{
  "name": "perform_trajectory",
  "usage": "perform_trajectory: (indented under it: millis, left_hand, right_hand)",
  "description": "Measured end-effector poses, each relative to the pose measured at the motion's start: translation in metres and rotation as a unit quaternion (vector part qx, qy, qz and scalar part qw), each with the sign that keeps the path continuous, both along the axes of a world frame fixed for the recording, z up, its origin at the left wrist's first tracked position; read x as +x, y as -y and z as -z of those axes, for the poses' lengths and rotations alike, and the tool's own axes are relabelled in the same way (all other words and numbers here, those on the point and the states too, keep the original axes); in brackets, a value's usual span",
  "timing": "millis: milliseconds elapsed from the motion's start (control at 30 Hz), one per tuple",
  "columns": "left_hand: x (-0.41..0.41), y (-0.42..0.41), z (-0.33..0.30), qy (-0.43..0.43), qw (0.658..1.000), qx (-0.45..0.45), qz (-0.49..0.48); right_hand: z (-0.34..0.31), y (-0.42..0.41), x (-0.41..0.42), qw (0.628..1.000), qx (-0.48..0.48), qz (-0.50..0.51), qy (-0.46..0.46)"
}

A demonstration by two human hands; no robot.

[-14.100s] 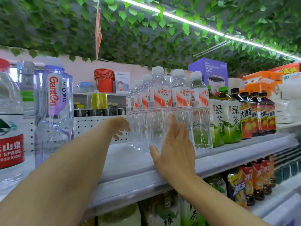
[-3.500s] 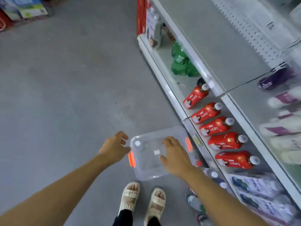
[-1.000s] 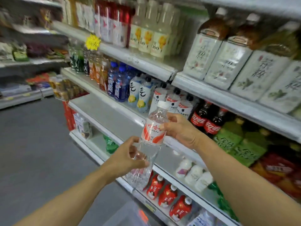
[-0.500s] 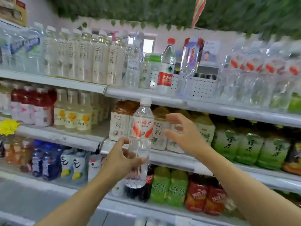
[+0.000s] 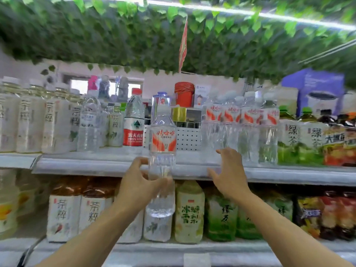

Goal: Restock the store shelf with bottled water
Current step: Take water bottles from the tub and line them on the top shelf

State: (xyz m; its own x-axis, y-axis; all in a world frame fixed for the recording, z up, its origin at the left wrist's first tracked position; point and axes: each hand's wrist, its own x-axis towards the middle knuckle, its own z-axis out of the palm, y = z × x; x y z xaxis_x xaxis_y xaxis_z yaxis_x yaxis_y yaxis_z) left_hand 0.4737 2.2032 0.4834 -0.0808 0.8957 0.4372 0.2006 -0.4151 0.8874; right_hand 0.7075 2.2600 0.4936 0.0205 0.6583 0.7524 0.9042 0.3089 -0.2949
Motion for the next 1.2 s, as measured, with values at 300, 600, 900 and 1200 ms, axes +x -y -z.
perform_trajectory:
  millis: [300,600,900,1200]
  left_hand:
    - [0.044,-0.04,-0.031,0.013,1.0,0.02,-0.018]
    - [0.068,-0.069,-0.083,0.018,0.997,0.066,-0.045]
    - [0.091,-0.126,-0.106,0.012,0.994,0.092,-0.058]
    - [0.093,-0.17,-0.087,-0.066,0.992,0.066,-0.083]
  right_hand:
    - [0.003,-0.046,0.012,0.994,0.091,0.033,0.048]
    - [0.015,-0.065,0.018,0.987,0.156,-0.002,0.032]
    - [0.016,-0.065,0.017,0.987,0.154,0.012,0.041]
    - [0.018,-0.067,0.017,0.983,0.172,0.025,0.054]
